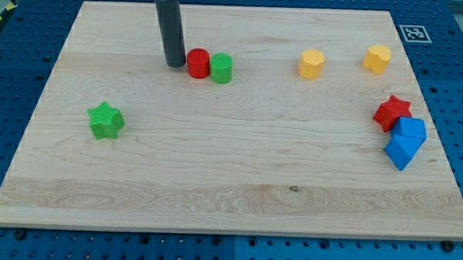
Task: Keep red circle in between red star and yellow heart
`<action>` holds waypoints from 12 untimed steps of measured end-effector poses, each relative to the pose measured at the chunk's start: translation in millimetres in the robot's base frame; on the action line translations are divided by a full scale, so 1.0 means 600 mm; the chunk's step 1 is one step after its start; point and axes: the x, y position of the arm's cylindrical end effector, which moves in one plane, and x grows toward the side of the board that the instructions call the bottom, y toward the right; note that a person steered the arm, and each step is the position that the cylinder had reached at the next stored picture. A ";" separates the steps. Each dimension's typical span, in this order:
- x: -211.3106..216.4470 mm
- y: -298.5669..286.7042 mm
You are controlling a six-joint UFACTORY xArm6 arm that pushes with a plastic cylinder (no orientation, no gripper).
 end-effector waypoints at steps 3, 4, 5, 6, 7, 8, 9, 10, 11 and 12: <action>0.072 0.085; 0.045 0.068; 0.049 0.025; 0.126 0.013; 0.156 0.045; 0.156 0.165; 0.153 0.257; 0.147 0.291; 0.128 0.263; 0.105 0.247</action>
